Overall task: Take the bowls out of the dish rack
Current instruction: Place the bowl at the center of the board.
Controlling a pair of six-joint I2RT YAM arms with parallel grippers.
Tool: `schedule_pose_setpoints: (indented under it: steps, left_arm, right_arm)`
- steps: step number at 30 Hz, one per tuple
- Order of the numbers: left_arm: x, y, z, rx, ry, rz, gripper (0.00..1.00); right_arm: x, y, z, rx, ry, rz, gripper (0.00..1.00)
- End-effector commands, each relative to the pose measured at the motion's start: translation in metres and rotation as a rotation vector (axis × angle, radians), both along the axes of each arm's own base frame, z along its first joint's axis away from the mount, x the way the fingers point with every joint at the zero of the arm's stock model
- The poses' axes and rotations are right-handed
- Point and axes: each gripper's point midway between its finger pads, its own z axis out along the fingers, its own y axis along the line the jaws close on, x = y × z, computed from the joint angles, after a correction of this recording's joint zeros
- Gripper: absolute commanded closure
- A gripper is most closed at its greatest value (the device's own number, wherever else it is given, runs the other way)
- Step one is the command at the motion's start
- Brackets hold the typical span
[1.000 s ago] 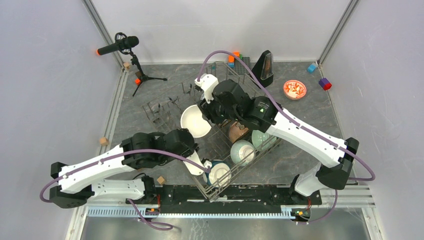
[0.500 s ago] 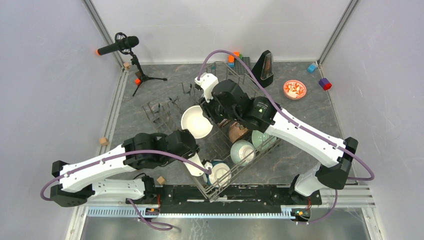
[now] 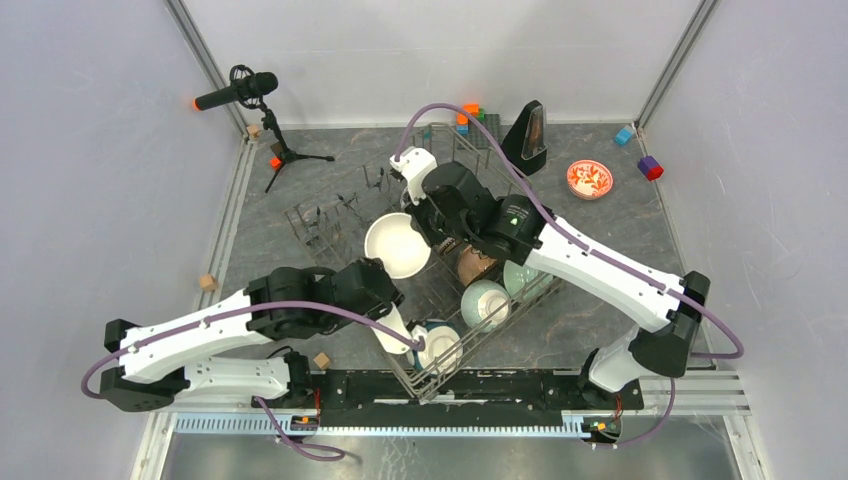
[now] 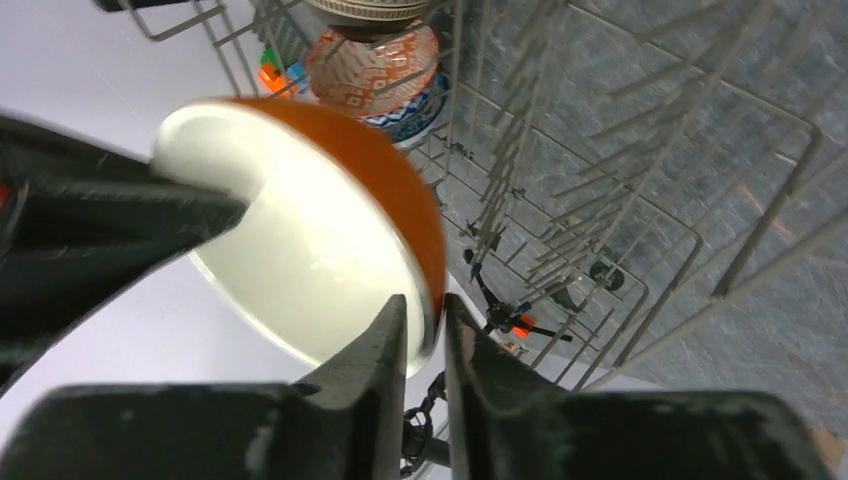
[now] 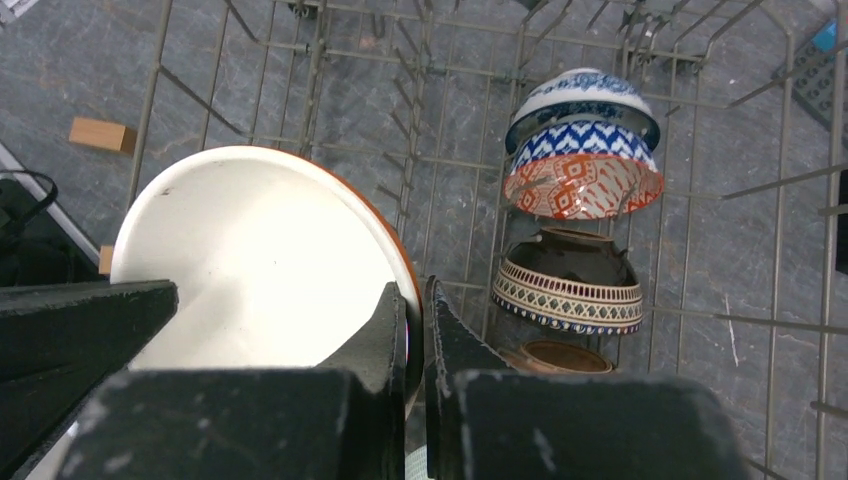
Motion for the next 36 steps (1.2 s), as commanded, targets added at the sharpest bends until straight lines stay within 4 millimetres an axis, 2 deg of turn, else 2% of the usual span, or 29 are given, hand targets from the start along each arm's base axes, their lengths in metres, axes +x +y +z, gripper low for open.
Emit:
schedule_pose_setpoints:
  steps: [1, 2, 4, 5, 6, 10, 13, 15, 18, 22, 26, 30, 31, 36]
  left_arm:
    - [0.014, -0.02, 0.054, -0.32, -0.084, 0.097, 0.62]
    - [0.014, -0.022, 0.059, -0.351, -0.085, 0.106, 0.51]
    - [0.015, -0.024, 0.068, -0.422, -0.077, 0.138, 0.36]
    - [0.014, -0.025, 0.071, -0.453, -0.064, 0.149, 0.11]
    - [0.012, -0.026, 0.074, -0.491, -0.042, 0.16, 0.01]
    - [-0.001, -0.028, 0.091, -0.729, 0.097, 0.229, 0.0]
    - [-0.01, -0.027, 0.098, -0.96, 0.213, 0.291, 0.0]
    - [-0.011, -0.029, 0.108, -1.216, 0.31, 0.387, 0.0]
    - [-0.011, -0.031, 0.11, -1.506, 0.448, 0.499, 0.0]
    - [-0.015, -0.041, 0.107, -1.729, 0.606, 0.521, 0.0]
    - [-0.006, -0.043, 0.09, -1.921, 0.709, 0.656, 0.0]
    - [0.007, -0.045, 0.079, -1.98, 0.728, 0.861, 0.0]
    - [0.013, -0.04, 0.076, -2.005, 0.7, 0.939, 0.0]
    - [0.016, -0.037, 0.086, -2.0, 0.737, 1.097, 0.0]
  right_arm:
    - [-0.008, -0.012, 0.02, 0.058, -0.041, -0.006, 1.0]
    - [-0.007, -0.017, 0.025, 0.07, -0.056, -0.024, 1.0]
    - [-0.006, -0.027, 0.035, 0.101, -0.091, -0.062, 1.0]
    - [-0.006, -0.034, 0.039, 0.118, -0.103, -0.079, 1.0]
    - [-0.005, -0.04, 0.043, 0.134, -0.116, -0.099, 1.0]
    - [-0.002, -0.072, 0.061, 0.211, -0.162, -0.175, 1.0]
    - [-0.005, -0.097, 0.064, 0.259, -0.197, -0.232, 1.0]
    - [-0.005, -0.11, 0.059, 0.285, -0.225, -0.267, 1.0]
    - [-0.009, -0.119, 0.04, 0.336, -0.25, -0.278, 1.0]
    - [-0.01, -0.118, 0.022, 0.416, -0.269, -0.286, 1.0]
    - [-0.012, -0.113, 0.021, 0.493, -0.29, -0.266, 1.0]
    - [-0.011, -0.105, 0.016, 0.494, -0.278, -0.247, 1.0]
    - [-0.01, -0.104, 0.013, 0.495, -0.273, -0.247, 1.0]
    - [-0.005, -0.101, 0.005, 0.502, -0.258, -0.278, 1.0]
